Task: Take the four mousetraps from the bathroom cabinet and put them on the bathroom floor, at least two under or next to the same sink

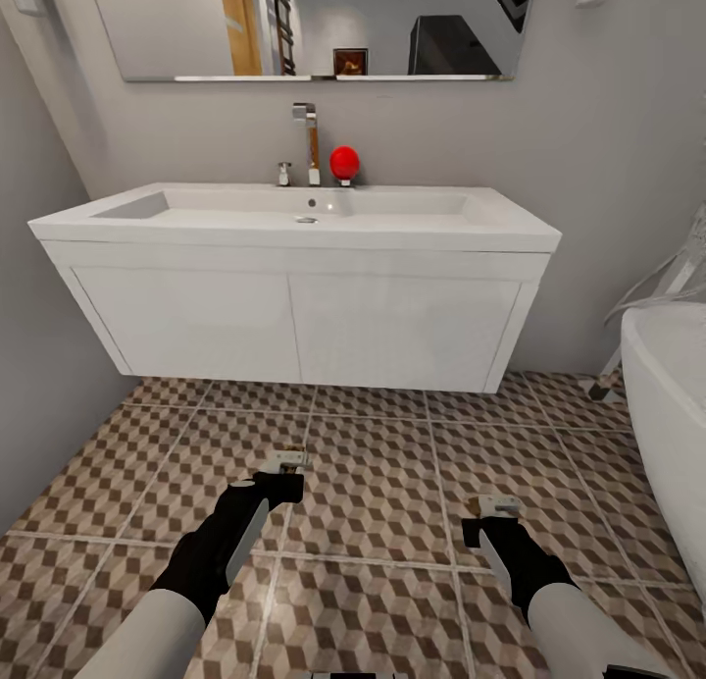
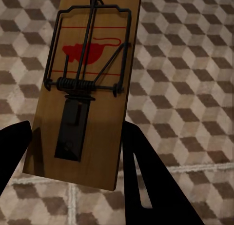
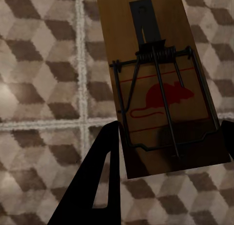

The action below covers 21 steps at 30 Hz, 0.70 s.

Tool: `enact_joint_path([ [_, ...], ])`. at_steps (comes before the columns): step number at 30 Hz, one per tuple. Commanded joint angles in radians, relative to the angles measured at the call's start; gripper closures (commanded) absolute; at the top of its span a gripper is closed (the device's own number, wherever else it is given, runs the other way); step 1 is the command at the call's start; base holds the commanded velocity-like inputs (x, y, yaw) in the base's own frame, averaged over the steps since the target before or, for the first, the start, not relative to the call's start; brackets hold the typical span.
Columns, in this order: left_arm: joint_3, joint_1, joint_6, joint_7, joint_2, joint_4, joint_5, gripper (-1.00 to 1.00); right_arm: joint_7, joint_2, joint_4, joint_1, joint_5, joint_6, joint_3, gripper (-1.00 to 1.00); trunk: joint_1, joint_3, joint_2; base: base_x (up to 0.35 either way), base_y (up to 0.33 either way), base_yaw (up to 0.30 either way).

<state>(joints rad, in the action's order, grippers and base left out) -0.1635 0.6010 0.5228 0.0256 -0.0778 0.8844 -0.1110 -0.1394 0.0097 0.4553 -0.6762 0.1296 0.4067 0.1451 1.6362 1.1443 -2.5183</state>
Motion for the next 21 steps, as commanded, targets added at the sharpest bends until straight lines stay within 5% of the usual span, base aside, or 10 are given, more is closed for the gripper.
enact_joint_path([
  [1, -0.001, 0.000, 0.005, 0.002, 0.001, 0.001, -0.009, 1.00, 0.001, 0.001, 0.002, 0.000, 0.008, 0.006, 0.005, 1.00, 0.000, 0.001, 0.000, 0.000, 0.000, -0.025],
  [11, -0.002, 0.000, 0.005, 0.004, 0.002, -0.004, -0.009, 1.00, 0.001, 0.002, 0.002, 0.000, 0.010, 0.005, 0.004, 1.00, 0.000, 0.001, 0.000, 0.016, 0.000, -0.007],
  [21, 0.007, 0.000, 0.005, 0.004, 0.006, -0.018, -0.016, 1.00, 0.000, 0.003, 0.002, 0.000, 0.011, 0.001, 0.003, 1.00, 0.000, 0.001, 0.000, 0.265, 0.000, 0.000],
])
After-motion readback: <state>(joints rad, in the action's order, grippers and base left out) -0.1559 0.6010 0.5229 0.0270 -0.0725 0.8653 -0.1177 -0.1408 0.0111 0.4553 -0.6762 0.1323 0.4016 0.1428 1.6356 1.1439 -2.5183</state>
